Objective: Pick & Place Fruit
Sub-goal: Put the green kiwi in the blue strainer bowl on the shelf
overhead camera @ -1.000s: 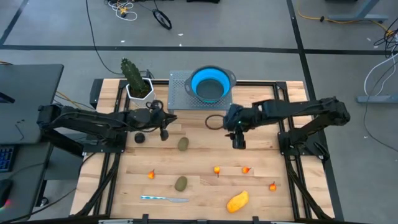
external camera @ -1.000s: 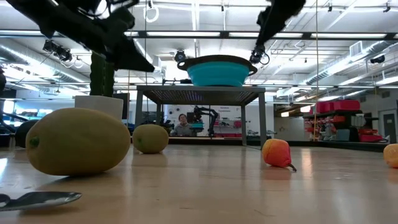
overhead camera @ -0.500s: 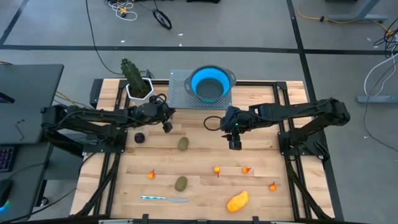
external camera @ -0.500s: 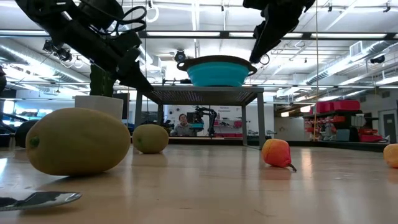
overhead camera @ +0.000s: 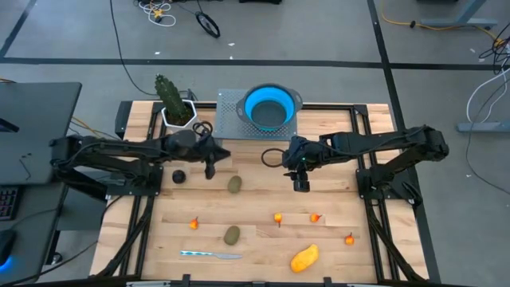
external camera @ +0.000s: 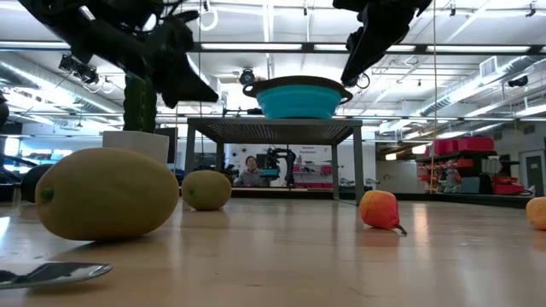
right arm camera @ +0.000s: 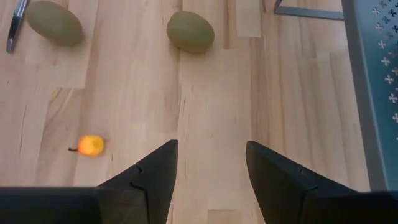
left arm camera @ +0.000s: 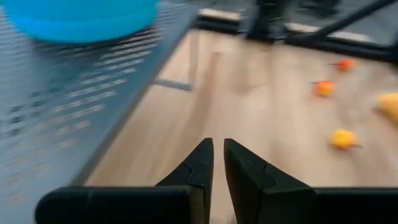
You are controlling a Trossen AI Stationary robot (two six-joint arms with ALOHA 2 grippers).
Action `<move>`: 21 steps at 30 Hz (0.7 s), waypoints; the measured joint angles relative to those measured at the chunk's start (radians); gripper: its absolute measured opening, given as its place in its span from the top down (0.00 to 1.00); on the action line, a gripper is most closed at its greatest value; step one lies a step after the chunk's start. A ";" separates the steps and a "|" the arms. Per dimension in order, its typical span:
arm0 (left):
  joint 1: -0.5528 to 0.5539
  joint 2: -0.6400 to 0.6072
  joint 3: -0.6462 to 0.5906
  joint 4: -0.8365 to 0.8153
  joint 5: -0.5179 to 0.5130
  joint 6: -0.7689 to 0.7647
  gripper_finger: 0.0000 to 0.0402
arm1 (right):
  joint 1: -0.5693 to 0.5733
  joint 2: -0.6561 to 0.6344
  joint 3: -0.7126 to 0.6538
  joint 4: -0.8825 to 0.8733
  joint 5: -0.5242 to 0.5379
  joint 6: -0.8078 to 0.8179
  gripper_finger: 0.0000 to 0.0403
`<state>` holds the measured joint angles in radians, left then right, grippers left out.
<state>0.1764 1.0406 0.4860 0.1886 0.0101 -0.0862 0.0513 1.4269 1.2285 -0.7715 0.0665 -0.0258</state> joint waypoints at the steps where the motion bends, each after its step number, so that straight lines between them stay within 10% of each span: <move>1: -0.005 -0.014 0.005 0.002 0.032 0.008 0.89 | 0.000 0.000 0.000 0.002 0.000 -0.003 0.51; 7: -0.032 -0.119 0.017 -0.032 0.144 -0.012 0.89 | 0.000 0.000 -0.058 0.133 -0.033 -0.005 0.51; 21: -0.168 -0.153 0.017 -0.250 0.017 -0.167 0.73 | 0.022 0.000 -0.401 0.744 -0.095 0.063 0.51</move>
<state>0.0082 0.8879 0.5030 -0.0615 0.0267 -0.2535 0.0733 1.4273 0.8273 -0.0272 -0.0284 0.0372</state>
